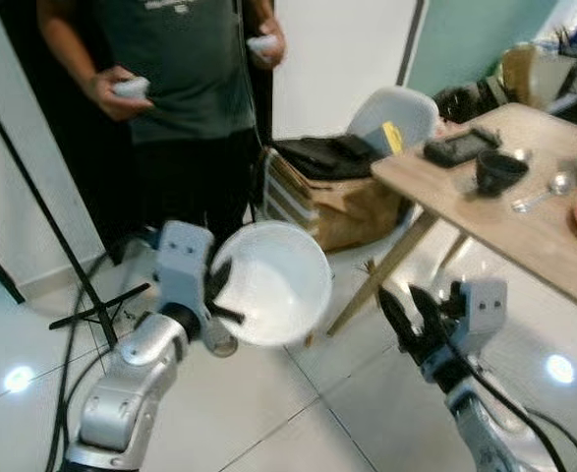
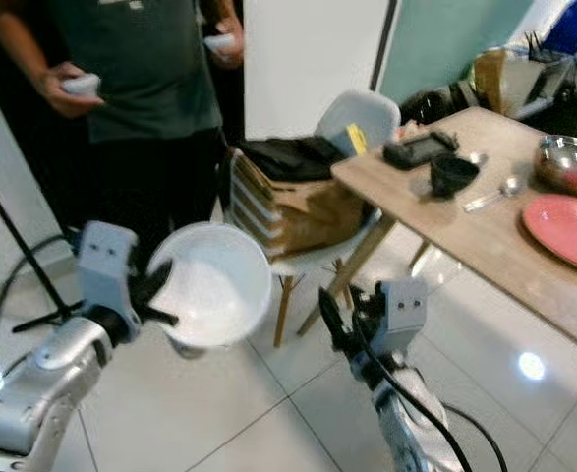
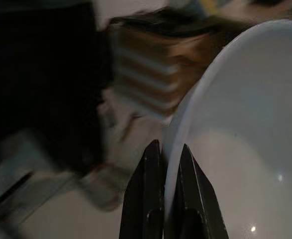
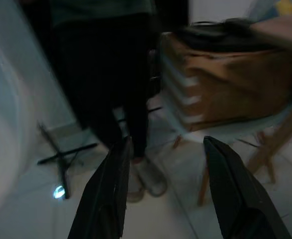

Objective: Setting the table

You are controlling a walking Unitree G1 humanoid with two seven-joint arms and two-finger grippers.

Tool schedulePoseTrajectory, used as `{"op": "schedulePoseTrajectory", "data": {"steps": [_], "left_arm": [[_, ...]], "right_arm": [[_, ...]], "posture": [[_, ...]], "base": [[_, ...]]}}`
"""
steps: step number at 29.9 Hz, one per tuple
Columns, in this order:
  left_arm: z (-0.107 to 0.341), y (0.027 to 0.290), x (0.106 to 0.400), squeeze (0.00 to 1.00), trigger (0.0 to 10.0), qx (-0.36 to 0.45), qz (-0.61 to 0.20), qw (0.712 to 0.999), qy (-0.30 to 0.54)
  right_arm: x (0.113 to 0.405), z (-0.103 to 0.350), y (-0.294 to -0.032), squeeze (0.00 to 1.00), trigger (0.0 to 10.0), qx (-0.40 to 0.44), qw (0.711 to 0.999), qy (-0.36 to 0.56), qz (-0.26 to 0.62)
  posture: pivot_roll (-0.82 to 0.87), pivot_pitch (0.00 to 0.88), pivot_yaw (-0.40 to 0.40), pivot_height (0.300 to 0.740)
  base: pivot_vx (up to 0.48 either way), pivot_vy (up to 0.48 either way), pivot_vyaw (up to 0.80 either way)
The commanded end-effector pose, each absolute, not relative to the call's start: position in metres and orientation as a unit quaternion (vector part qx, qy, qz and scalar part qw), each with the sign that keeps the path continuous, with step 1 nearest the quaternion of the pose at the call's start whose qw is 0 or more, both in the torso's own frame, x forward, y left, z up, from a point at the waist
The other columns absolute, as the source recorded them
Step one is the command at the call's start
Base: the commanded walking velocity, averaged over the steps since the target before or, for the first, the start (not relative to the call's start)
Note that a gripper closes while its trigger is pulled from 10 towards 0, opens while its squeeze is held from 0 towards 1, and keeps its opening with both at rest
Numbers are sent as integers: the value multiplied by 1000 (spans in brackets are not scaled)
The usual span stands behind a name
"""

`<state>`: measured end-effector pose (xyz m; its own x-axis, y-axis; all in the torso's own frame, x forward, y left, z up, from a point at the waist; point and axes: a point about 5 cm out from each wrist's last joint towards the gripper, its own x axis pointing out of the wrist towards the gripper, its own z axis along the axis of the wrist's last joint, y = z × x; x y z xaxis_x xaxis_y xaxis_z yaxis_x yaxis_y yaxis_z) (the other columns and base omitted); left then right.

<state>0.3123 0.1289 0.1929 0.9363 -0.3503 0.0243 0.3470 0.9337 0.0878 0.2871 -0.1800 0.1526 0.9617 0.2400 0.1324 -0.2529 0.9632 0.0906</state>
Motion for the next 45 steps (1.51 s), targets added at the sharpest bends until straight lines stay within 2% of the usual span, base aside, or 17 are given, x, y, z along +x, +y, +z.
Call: {"op": "schedulePoseTrajectory", "data": {"steps": [1, 8, 10, 15, 18, 29, 45], "left_arm": [[177, 125, 312, 0, 10000, 49, -188, 981, -1], [168, 120, 311, 0, 10000, 47, -200, 979, 11], [161, 119, 308, 0, 10000, 48, -204, 978, 18], [153, 120, 307, 0, 10000, 51, -206, 977, 24], [148, 119, 306, 0, 10000, 50, -207, 977, 25], [145, 115, 305, 0, 10000, 43, -211, 976, 23], [143, 117, 305, 0, 10000, 44, -213, 976, 23]], "right_arm": [[280, 130, -180, 0, 10000, 34, 990, -21, 135], [270, 103, -174, 0, 10000, 26, 987, 23, 158], [267, 84, -175, 0, 10000, 61, 987, 52, 142], [263, 66, -172, 0, 10000, 87, 984, 78, 135], [257, 51, -169, 0, 10000, 63, 982, 100, 151], [260, 55, -176, 0, 10000, 57, 984, 83, 149], [265, 58, -175, 0, 10000, 58, 985, 66, 147]], "posture": [[73, 86, 42, 740], [66, 90, 40, 740], [66, 91, 39, 740], [67, 92, 39, 740], [69, 92, 36, 740], [63, 83, 32, 740], [68, 77, 42, 740]], "base": [[0, 0, 775], [0, 0, 775], [0, 0, 775], [0, 0, 775], [0, 0, 775], [0, 0, 775], [0, 0, 775]]}}
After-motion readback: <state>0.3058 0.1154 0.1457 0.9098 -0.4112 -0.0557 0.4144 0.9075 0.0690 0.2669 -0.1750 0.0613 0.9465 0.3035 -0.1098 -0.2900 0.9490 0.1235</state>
